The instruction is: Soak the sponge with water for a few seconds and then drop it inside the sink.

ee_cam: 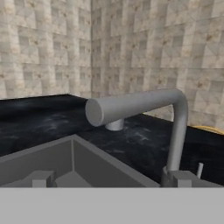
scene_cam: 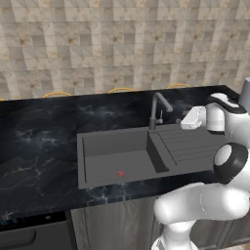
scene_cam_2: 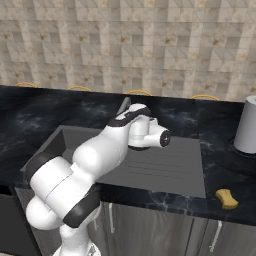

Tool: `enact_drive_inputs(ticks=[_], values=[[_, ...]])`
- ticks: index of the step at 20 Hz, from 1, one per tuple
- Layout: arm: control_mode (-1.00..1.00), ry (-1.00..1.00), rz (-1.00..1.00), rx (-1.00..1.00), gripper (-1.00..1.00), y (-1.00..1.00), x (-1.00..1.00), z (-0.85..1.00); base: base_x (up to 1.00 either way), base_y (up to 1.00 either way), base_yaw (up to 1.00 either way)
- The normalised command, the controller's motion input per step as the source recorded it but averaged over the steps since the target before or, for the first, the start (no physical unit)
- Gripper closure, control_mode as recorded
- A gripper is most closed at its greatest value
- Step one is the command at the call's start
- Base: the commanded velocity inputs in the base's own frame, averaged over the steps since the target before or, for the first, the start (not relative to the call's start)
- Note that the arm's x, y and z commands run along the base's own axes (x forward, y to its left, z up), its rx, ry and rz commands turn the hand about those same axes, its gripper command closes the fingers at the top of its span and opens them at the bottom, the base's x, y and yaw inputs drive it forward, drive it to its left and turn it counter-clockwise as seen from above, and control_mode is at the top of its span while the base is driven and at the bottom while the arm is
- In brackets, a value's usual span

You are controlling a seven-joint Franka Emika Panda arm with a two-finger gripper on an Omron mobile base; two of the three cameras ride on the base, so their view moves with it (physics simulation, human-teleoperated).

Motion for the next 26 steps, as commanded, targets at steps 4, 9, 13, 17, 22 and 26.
enact_drive_inputs(ticks=[4, 9, 13, 17, 22, 26], values=[[-1.0, 0.0, 0.02, 0.0, -1.0, 0.0, 0.06, -0.3, 0.0, 0.0, 0.0], [-1.0, 0.0, 0.03, 0.0, -1.0, 0.0, 0.06, -0.25, 0.0, 0.0, 0.0], [-1.0, 0.0, 0.03, 0.0, -1.0, 0.0, 0.07, -0.16, 0.0, 0.0, 0.0], [-1.0, 0.04, 0.03, 0.0, -1.0, 0.0, 0.1, -0.01, 0.0, 0.0, 0.0], [-1.0, 0.06, 0.04, 0.01, -1.0, 0.0, 0.19, 0.0, 0.0, 0.0, 0.0], [-1.0, 0.02, 0.02, 0.01, -1.0, 0.0, 0.32, 0.0, 0.0, 0.0, 0.0]])
